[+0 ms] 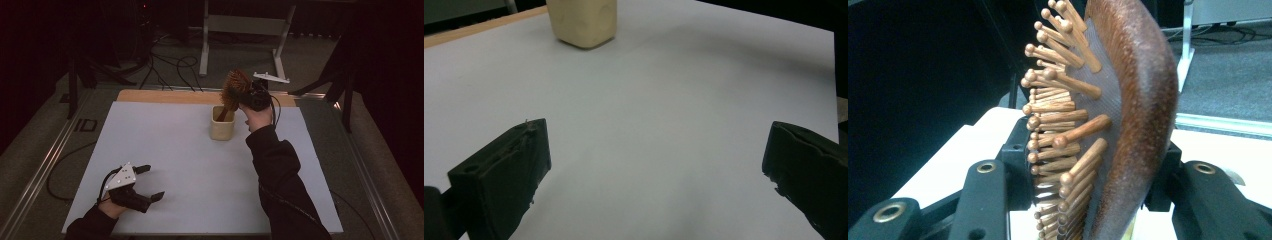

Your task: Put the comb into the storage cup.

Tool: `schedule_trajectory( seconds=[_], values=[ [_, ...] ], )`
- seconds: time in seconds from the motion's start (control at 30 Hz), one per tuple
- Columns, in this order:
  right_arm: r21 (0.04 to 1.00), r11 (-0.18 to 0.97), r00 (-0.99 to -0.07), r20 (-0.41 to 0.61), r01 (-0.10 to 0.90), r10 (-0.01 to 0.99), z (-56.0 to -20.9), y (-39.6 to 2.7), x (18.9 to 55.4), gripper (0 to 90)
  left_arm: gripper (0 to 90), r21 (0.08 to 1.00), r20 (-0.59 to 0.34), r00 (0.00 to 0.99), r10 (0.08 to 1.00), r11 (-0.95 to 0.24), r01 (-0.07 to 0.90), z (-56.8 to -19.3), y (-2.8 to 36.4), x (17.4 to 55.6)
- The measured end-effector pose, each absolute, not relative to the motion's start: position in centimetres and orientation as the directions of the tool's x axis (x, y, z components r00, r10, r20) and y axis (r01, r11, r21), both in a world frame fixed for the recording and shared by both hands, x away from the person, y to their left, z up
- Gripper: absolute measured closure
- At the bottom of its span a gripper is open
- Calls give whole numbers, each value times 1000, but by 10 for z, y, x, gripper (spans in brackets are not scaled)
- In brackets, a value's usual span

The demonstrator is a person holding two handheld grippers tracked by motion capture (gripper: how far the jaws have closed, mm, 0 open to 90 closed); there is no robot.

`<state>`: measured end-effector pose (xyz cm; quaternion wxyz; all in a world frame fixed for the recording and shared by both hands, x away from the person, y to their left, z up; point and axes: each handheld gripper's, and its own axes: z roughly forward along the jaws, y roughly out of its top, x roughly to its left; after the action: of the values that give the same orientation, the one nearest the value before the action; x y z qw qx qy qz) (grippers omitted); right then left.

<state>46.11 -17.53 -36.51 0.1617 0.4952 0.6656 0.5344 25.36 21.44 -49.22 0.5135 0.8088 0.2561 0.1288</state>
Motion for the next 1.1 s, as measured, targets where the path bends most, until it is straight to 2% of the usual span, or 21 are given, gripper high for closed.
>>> schedule_trajectory(
  seconds=[1.1],
  values=[
    [832, -89, -441, 377, 547, 814, -401, -179, 467, 513, 1, 896, -60, 839, 540, -342, 284, -493, 214, 254]
  ],
)
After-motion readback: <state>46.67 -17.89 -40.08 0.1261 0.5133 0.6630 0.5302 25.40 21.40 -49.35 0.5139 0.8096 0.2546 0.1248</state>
